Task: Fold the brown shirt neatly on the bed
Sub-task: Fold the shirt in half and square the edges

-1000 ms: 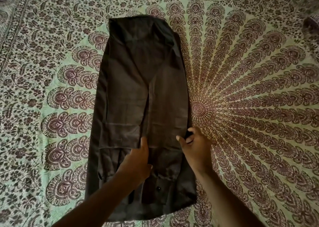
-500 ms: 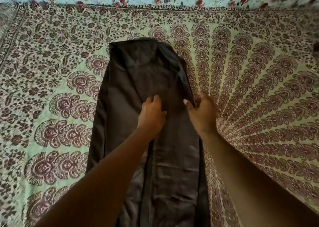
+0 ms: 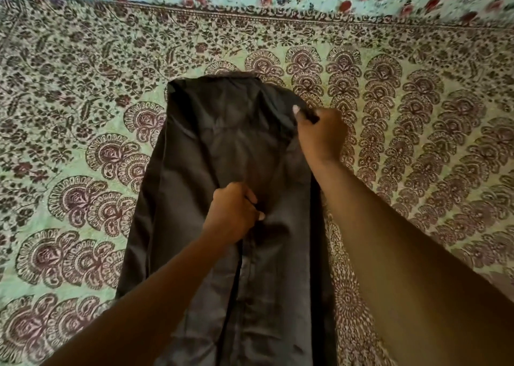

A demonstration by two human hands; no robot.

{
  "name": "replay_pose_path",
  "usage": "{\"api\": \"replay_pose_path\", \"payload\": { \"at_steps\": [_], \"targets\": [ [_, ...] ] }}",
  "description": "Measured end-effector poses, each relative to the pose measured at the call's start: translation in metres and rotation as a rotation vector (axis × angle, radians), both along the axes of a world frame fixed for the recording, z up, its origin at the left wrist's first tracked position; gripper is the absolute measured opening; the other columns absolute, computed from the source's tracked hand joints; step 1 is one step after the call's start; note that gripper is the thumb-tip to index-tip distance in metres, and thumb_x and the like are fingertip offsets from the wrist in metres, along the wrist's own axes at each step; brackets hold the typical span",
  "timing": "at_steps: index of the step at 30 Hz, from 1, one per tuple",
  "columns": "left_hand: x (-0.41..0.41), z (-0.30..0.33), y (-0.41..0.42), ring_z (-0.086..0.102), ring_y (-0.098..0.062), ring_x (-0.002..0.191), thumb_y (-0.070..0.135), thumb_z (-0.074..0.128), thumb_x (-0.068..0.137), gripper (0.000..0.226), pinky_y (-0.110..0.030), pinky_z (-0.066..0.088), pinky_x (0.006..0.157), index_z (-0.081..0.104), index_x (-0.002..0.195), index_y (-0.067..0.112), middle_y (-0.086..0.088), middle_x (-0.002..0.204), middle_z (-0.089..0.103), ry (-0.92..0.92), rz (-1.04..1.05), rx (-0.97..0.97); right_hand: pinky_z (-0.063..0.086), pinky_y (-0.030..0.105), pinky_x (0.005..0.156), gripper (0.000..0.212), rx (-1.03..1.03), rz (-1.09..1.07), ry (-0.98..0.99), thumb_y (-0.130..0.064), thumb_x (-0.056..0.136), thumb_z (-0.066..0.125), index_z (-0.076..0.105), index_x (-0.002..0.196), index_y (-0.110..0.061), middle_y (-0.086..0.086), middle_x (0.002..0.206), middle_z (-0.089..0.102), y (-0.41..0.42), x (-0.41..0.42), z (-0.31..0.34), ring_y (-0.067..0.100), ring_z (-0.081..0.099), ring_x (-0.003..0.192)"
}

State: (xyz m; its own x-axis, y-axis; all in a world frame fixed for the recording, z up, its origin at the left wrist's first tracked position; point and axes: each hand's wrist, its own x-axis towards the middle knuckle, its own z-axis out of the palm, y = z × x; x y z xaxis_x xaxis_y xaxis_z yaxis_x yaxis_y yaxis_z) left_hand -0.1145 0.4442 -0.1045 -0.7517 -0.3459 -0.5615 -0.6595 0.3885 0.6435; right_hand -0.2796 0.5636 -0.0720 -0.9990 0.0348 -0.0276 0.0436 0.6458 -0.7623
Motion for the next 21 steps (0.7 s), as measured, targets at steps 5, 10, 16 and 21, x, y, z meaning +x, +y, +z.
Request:
{"api": "replay_pose_path", "payload": {
  "at_steps": [5, 10, 16, 21],
  "targets": [
    [-0.003, 0.002, -0.009, 0.069, -0.019, 0.07, 0.009, 0.09, 0.073, 0.034, -0.027, 0.058, 0.067, 0.061, 0.082, 0.023, -0.005, 0.084, 0.07, -0.088, -0.142, -0.015, 0.046, 0.035, 0.068, 0.062, -0.315, -0.087, -0.411, -0.056, 0.099, 0.058, 0.06, 0.075, 0.0, 0.016, 0.084, 0.065, 0.0, -0.012, -0.002, 0.022, 0.061, 0.096],
    [-0.005, 0.001, -0.011, 0.063, -0.006, 0.063, 0.005, 0.086, 0.077, 0.032, -0.021, 0.058, 0.067, 0.059, 0.087, 0.018, 0.002, 0.076, 0.066, -0.103, -0.261, -0.056, 0.054, 0.038, 0.081, 0.031, -0.448, -0.191, -0.484, -0.039, 0.097, 0.069, 0.064, 0.079, -0.014, -0.003, 0.083, 0.063, 0.007, -0.023, -0.012, 0.02, 0.061, 0.082],
    [-0.035, 0.024, -0.01, 0.065, -0.022, 0.089, 0.022, 0.079, 0.083, 0.02, -0.035, 0.057, 0.084, 0.061, 0.092, 0.024, -0.006, 0.108, 0.064, -0.146, -0.297, -0.217, 0.055, 0.023, 0.074, 0.014, -0.568, -0.154, -0.423, -0.022, 0.094, 0.075, 0.07, 0.082, -0.02, -0.004, 0.089, 0.072, 0.014, -0.026, -0.024, 0.008, 0.066, 0.086],
    [-0.117, 0.036, 0.008, 0.068, -0.017, 0.093, 0.031, 0.058, 0.102, 0.023, -0.017, 0.046, 0.081, 0.069, 0.112, 0.015, -0.002, 0.107, 0.073, 0.308, -0.044, -0.183, 0.061, 0.03, 0.076, 0.025, -0.79, -0.109, -0.361, 0.005, 0.091, 0.071, 0.071, 0.107, -0.013, 0.008, 0.1, 0.078, 0.021, -0.013, -0.024, 0.014, 0.075, 0.089]
  ]
}}
